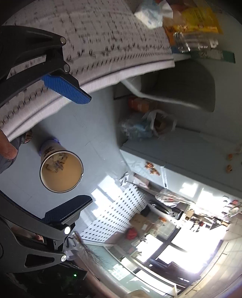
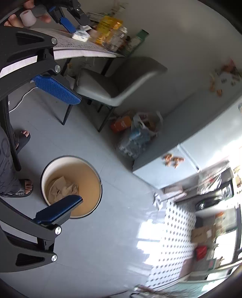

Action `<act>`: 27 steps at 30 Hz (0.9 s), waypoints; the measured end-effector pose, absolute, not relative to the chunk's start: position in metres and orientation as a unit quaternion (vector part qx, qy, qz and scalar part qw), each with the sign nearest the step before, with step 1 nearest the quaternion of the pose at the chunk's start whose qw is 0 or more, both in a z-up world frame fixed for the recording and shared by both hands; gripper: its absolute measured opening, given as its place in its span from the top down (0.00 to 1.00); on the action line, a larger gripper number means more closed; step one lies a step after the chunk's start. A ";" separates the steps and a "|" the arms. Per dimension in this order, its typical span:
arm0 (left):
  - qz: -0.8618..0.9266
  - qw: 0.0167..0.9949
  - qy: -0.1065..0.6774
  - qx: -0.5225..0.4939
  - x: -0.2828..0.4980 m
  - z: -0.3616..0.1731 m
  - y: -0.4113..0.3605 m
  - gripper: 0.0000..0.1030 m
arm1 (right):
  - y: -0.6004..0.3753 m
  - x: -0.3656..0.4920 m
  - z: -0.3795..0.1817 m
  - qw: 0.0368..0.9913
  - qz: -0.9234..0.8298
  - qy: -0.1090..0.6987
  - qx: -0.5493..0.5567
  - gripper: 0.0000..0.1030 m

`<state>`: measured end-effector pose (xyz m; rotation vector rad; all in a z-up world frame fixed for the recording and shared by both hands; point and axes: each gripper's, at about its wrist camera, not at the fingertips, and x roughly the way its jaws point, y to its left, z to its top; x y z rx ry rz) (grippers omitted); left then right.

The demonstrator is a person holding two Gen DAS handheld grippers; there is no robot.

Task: Collect trash

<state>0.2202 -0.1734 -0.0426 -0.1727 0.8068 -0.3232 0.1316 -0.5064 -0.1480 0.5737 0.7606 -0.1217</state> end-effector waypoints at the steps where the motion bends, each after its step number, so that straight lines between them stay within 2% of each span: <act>1: -0.153 0.906 0.385 -0.085 0.216 -0.039 -0.166 0.06 | -0.500 0.134 -0.142 0.888 -0.056 0.366 0.272 0.08; 16: -0.119 0.933 0.317 -0.122 0.149 0.021 -0.067 0.06 | -0.390 0.112 -0.034 0.921 -0.020 0.348 0.175 0.08; 27: -0.088 0.944 0.289 -0.131 0.086 0.047 -0.020 0.06 | -0.338 0.071 0.009 0.932 0.014 0.334 0.139 0.07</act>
